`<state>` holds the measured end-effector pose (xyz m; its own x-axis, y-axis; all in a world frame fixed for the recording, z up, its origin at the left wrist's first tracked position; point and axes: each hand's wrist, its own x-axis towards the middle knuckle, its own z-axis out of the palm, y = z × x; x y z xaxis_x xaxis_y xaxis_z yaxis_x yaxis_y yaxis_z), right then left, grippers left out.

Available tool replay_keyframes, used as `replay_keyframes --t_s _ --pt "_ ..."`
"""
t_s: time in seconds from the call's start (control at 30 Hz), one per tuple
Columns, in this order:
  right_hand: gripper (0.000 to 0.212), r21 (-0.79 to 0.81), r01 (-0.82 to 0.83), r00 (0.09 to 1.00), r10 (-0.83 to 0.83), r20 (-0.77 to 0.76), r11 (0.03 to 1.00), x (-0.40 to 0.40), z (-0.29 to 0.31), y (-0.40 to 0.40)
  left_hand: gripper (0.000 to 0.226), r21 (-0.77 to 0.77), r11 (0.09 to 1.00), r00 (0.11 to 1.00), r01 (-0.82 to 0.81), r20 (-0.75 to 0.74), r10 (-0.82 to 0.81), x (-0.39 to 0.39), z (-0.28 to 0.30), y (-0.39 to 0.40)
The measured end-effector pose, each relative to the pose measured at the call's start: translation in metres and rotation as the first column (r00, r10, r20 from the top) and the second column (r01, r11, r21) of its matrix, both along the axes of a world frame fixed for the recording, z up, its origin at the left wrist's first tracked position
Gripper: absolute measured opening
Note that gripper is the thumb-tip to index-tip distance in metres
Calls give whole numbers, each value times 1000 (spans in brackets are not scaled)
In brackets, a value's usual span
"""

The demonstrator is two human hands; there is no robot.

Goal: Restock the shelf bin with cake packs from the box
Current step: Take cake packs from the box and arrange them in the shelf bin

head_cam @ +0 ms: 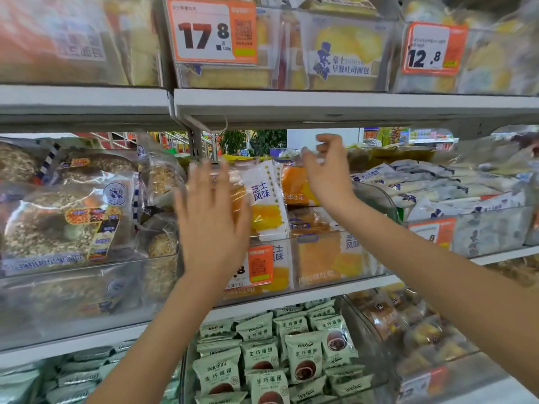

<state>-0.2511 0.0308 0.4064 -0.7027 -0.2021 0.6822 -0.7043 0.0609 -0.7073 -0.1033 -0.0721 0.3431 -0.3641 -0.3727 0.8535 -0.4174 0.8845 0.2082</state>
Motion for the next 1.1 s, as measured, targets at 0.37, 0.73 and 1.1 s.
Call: replay_keyframes --t_s 0.37,0.73,1.1 --pt "54 84 -398 876 351 331 914 75 -21 -12 33 334 930 968 153 -239 -74 24 31 -23" --pt "49 161 -320 895 242 375 934 71 -22 -18 29 504 843 982 186 -108 -153 22 35 -21" --pt "42 296 -328 915 225 335 897 70 -22 -13 34 372 867 882 331 -448 -145 28 28 -23"
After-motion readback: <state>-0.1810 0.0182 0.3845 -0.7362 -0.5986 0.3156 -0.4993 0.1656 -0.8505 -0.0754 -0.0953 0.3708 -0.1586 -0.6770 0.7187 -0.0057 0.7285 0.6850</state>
